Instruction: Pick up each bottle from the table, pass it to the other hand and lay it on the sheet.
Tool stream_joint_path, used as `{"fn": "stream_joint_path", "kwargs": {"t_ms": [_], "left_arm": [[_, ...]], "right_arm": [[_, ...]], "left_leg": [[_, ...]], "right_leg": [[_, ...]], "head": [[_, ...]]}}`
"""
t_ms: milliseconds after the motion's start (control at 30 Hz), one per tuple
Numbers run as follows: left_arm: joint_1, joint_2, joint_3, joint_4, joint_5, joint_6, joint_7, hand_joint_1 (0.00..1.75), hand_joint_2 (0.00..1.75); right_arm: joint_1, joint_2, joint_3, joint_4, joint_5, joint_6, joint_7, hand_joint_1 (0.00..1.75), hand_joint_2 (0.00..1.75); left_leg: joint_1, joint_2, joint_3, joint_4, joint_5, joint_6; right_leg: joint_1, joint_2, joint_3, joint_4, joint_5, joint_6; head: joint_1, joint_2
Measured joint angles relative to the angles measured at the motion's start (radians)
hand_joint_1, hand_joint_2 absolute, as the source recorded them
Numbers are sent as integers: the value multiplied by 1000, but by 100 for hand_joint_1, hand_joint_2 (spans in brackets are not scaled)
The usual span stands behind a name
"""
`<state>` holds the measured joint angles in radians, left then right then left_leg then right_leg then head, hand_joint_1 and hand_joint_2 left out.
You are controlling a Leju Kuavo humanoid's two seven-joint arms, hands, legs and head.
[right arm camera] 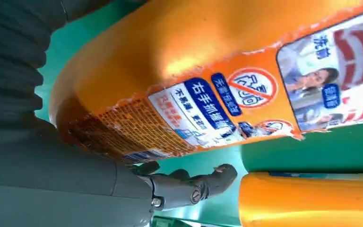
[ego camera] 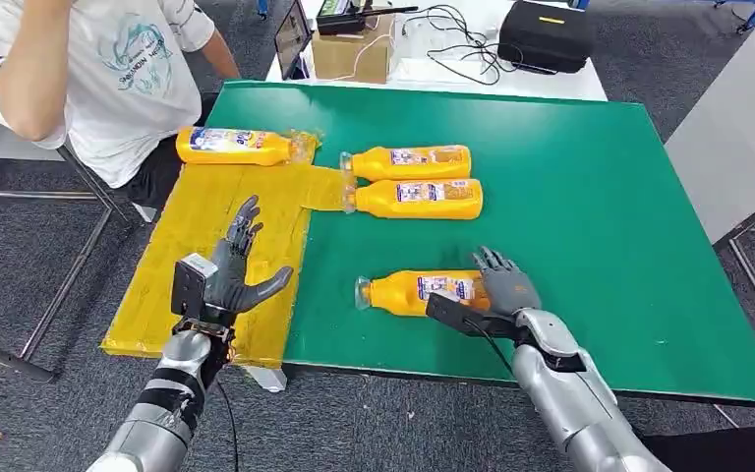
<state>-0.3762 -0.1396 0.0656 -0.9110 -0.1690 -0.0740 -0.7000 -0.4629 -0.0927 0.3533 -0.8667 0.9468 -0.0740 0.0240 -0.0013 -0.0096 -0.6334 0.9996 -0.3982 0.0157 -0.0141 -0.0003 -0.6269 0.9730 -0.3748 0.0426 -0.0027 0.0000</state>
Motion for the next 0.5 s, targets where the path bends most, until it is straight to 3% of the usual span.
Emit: {"fn": "stream_joint_path", "kwargs": {"t_ms": [500], "left_arm": [[-6,-3,3,0,-5,3,0,0,175]], "right_arm": [[-9,-14,11,10,-2,0,11,0,175]], "left_leg": [[0,0,0,0,0,0]], "right_leg": [[0,0,0,0,0,0]], "head": [[0,0]]}}
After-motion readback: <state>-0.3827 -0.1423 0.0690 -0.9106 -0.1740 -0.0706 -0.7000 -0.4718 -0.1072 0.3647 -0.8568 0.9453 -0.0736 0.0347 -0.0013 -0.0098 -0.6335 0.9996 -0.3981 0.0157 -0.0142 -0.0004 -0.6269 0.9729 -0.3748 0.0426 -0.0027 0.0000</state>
